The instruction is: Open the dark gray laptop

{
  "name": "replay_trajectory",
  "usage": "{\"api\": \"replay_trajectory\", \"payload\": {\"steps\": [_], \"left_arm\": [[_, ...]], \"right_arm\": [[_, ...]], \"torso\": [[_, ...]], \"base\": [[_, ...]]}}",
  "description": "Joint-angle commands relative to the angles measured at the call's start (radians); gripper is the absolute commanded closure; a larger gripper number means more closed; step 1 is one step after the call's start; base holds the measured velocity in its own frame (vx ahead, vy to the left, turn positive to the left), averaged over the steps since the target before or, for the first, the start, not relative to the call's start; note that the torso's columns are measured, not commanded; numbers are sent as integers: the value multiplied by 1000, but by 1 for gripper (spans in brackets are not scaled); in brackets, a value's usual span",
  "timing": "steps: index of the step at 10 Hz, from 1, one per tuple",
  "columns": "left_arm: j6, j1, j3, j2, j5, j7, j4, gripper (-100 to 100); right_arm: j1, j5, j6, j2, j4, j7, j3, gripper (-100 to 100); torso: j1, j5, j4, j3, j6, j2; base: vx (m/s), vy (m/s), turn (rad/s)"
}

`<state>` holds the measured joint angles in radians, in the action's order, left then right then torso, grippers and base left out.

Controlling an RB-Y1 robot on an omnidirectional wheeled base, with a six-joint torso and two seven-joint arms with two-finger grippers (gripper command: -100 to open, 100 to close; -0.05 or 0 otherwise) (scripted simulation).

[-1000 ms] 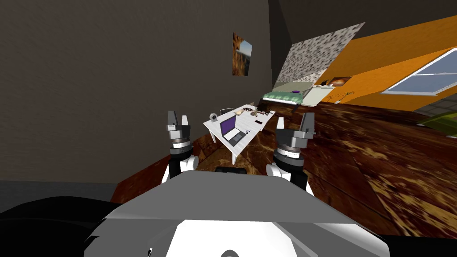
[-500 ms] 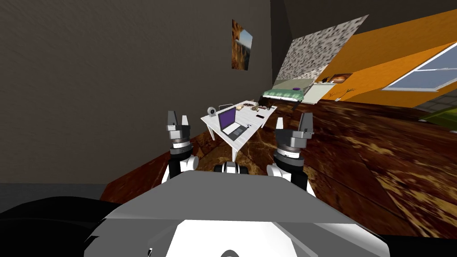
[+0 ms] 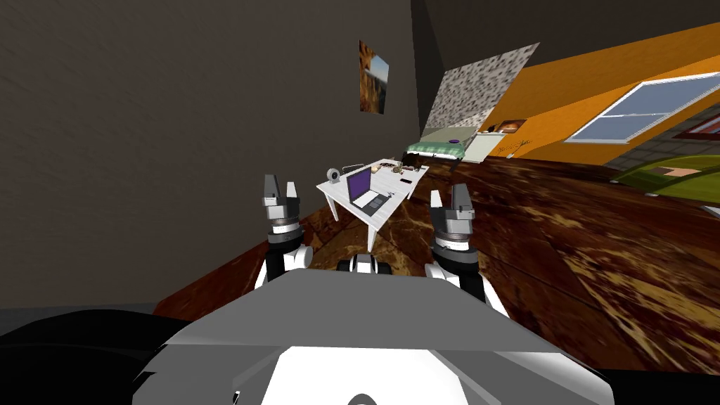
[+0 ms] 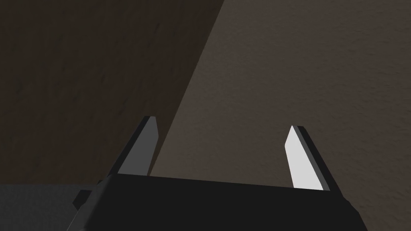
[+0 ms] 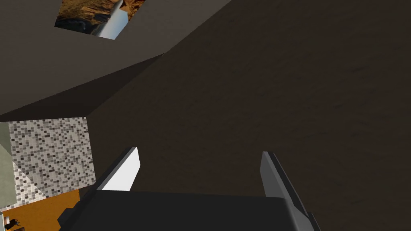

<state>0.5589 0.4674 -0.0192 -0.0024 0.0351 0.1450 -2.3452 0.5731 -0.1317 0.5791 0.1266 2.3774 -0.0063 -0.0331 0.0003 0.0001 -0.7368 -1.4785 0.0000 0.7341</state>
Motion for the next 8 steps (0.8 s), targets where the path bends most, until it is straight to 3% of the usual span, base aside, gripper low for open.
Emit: {"api": "replay_trajectory", "payload": {"steps": [1, 8], "left_arm": [[0, 0, 0, 0, 0, 0, 0, 0], [0, 0, 0, 0, 0, 0, 0, 0]], "right_arm": [[18, -79, -33, 28, -10, 35, 20, -100], [62, -257, -109, 83, -36, 121, 72, -100]], "torso": [[1, 0, 0, 1, 0, 1], [5, 1, -1, 2, 0, 3]], "base": [[-29, 187, -155], [11, 178, -134]]}}
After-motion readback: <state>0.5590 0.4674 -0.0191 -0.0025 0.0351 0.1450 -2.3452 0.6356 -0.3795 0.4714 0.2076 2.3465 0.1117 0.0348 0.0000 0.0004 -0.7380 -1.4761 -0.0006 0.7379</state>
